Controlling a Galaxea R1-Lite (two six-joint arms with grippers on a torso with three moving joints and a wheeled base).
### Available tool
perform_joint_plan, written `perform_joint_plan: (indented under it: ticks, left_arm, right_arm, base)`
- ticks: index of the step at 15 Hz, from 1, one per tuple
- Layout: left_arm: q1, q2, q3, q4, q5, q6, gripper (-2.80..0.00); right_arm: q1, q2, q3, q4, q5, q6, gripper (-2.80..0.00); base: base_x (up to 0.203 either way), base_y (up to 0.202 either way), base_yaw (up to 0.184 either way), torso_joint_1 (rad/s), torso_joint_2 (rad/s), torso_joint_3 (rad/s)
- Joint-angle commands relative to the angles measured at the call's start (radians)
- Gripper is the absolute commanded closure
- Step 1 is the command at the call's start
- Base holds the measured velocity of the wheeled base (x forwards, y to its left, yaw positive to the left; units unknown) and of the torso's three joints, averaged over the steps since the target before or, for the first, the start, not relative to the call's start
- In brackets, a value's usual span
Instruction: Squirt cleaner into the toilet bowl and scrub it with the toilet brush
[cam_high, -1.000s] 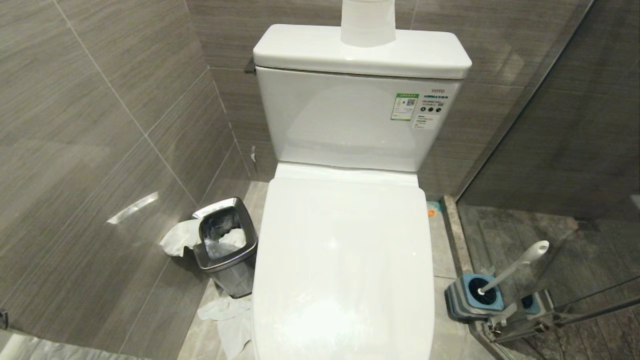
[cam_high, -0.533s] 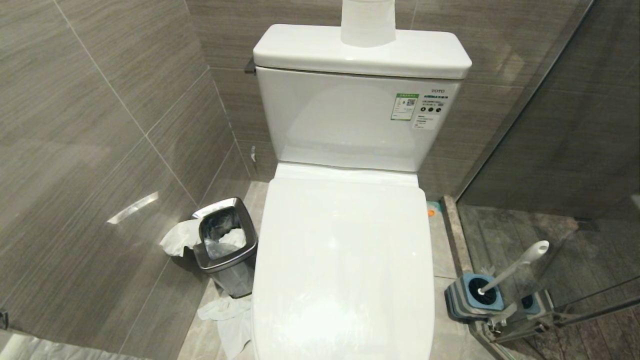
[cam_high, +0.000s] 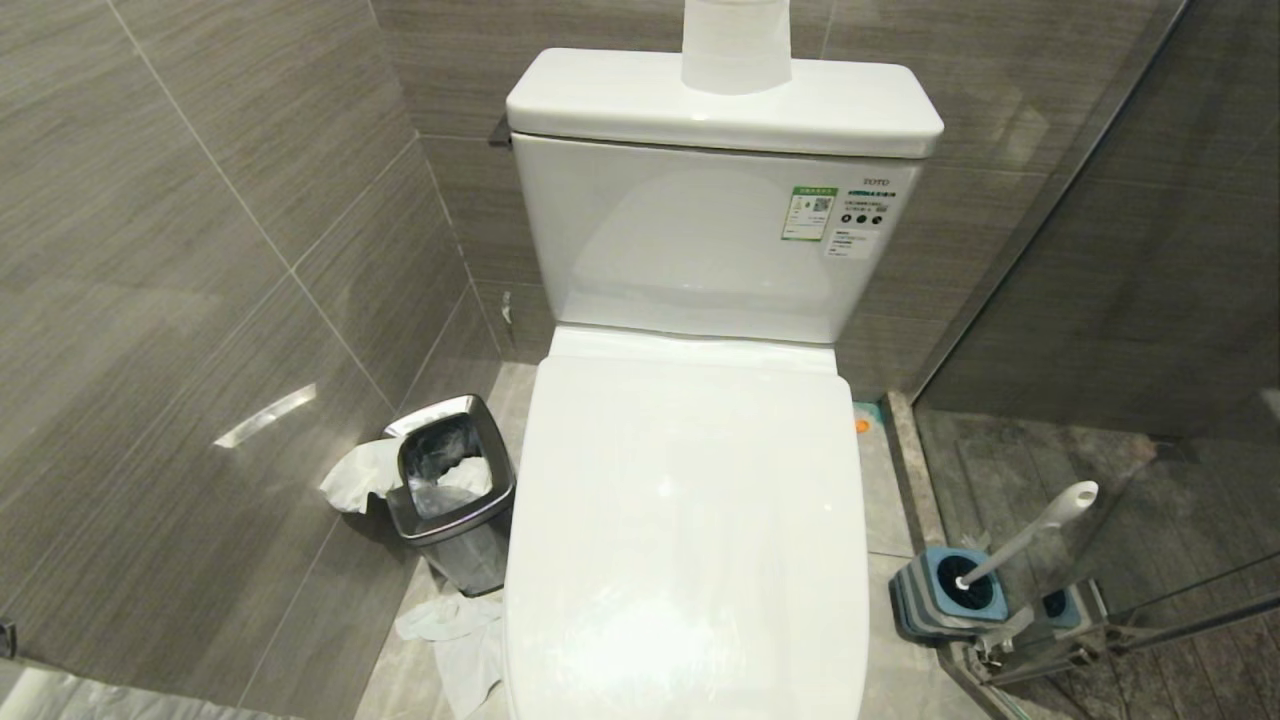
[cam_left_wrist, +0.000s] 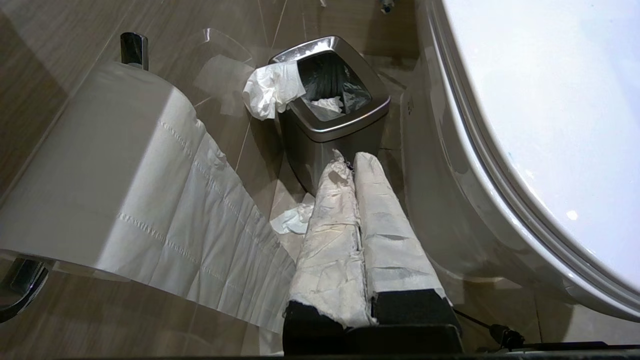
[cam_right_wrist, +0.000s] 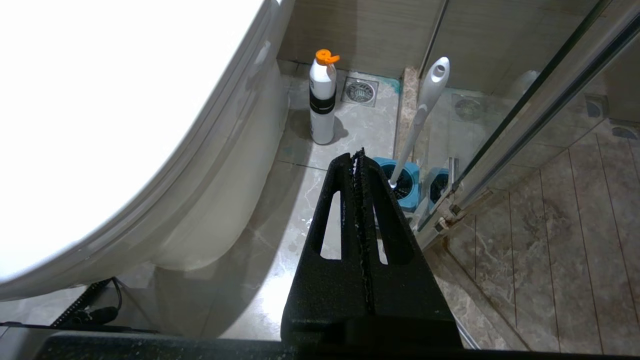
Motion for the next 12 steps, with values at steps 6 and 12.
perform_joint_plan:
  ticks: [6,12]
  left_arm:
    - [0.0,0.0,0.002,0.0,0.0,0.0,0.0]
    - [0.0,0.0,0.002,0.0,0.0,0.0,0.0]
  right_arm:
    - [0.0,0.001,-0.001,0.0,0.001,0.0,0.0]
    - [0.0,0.001,-0.001,0.0,0.001,0.0,0.0]
  base:
    - [0.0,0.0,0.0,0.0,0.0,0.0]
    - [0.0,0.0,0.0,0.0,0.0,0.0]
